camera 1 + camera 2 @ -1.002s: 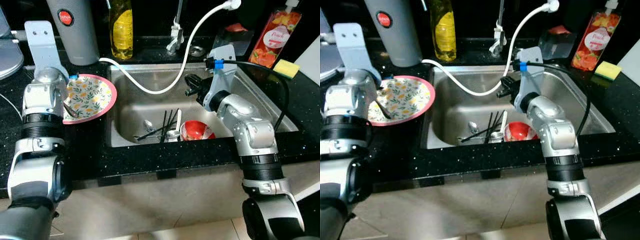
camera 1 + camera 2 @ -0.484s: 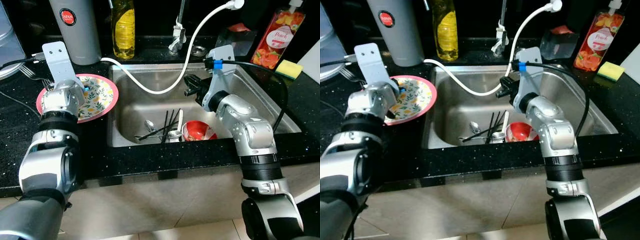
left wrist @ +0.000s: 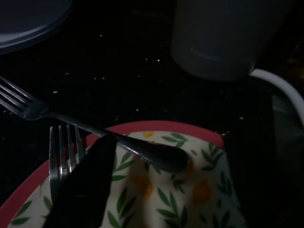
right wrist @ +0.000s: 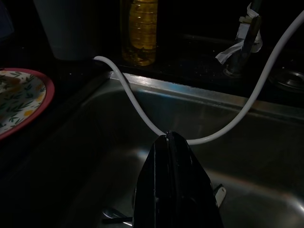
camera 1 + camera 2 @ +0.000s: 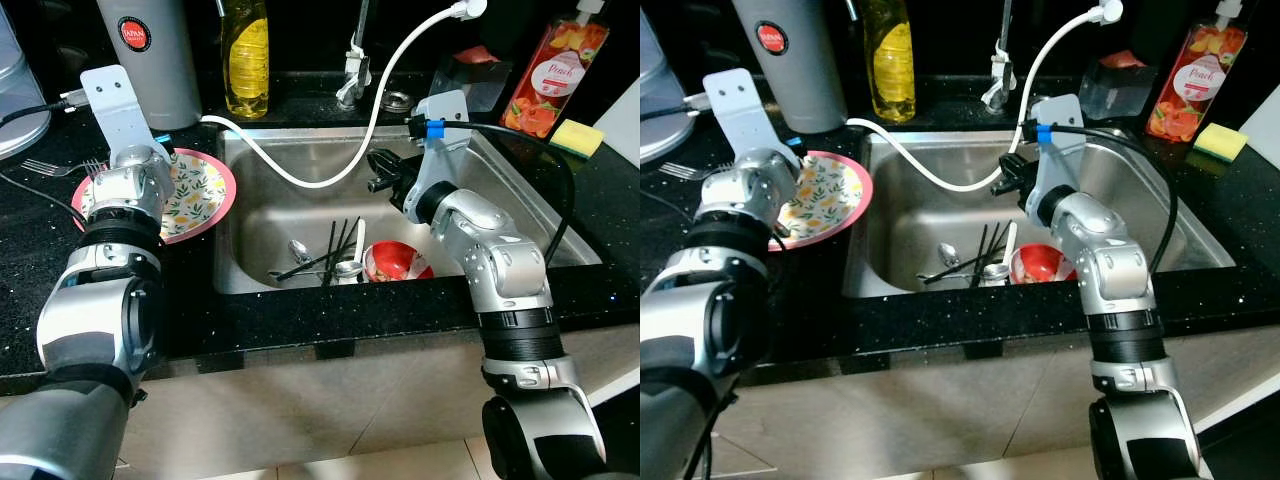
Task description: Kitchen organization
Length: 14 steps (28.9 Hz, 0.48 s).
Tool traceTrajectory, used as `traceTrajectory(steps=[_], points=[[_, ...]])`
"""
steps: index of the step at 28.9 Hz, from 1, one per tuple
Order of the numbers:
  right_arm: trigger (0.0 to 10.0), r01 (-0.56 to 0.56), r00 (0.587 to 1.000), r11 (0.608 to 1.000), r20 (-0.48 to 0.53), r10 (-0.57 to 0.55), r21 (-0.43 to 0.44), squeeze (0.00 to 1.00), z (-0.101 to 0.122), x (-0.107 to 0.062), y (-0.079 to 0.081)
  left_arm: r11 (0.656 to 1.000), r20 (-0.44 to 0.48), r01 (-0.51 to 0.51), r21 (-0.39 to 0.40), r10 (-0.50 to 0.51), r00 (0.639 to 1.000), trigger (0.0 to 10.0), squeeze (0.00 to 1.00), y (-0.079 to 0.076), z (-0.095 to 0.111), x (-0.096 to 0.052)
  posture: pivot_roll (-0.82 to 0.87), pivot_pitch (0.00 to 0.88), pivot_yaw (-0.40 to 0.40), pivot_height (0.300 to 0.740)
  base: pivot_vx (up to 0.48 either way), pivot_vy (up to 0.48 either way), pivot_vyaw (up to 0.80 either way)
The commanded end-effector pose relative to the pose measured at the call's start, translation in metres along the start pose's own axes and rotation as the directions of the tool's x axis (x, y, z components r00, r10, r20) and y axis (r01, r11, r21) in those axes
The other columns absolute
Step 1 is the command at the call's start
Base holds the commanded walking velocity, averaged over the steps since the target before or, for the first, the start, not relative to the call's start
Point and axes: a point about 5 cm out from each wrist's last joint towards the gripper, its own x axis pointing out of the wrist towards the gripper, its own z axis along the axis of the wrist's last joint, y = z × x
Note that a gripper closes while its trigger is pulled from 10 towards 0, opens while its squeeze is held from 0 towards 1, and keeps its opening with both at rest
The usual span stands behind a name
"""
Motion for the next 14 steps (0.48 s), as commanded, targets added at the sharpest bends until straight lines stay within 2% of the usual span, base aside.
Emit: traceTrajectory(steps=[1, 2, 3, 6, 11, 14], points=[[10.0, -0.003, 1.000, 1.000, -0.002, 0.003, 0.005, 0.00, -0.001, 0.001, 0.000, 1.000, 0.030, -0.006, -0.007, 0.006, 1.000, 10.0, 1.00, -0.001, 0.009, 0.000, 0.08, 0.057, -0.024, 0.740, 0.000, 0.000, 0.00], [10.0, -0.003, 1.000, 1.000, -0.002, 0.003, 0.005, 0.00, -0.001, 0.001, 0.000, 1.000, 0.030, -0.006, -0.007, 0.006, 1.000, 10.0, 1.00, -0.001, 0.009, 0.000, 0.08, 0.057, -0.024, 0.740, 0.000, 0.000, 0.00], [10.0, -0.004, 1.000, 1.000, -0.001, 0.004, 0.005, 0.00, -0.001, 0.001, 0.000, 1.000, 0.032, -0.007, -0.010, 0.007, 0.999, 10.0, 0.00, -0.001, 0.009, 0.000, 0.08, 0.056, -0.025, 0.740, 0.000, 0.000, 0.00], [10.0, -0.004, 1.000, 1.000, -0.001, 0.004, 0.004, 0.00, -0.001, 0.001, 0.000, 0.999, 0.015, -0.003, -0.042, 0.004, 1.000, 10.0, 0.00, 0.000, 0.004, 0.002, 0.08, 0.055, -0.025, 0.740, 0.000, 0.000, 0.00], [10.0, -0.008, 1.000, 1.000, -0.001, 0.008, 0.004, 0.00, -0.001, 0.002, 0.001, 0.994, -0.020, -0.056, -0.098, 0.054, 0.998, 10.0, 0.00, 0.002, -0.006, 0.004, 0.07, 0.052, -0.027, 0.740, 0.000, 0.000, 0.00], [10.0, -0.010, 1.000, 1.000, -0.001, 0.010, 0.004, 0.00, -0.001, 0.002, 0.002, 0.991, -0.034, -0.082, -0.106, 0.079, 0.996, 10.0, 0.00, 0.004, -0.010, 0.005, 0.07, 0.046, -0.026, 0.740, 0.000, 0.000, 0.00]])
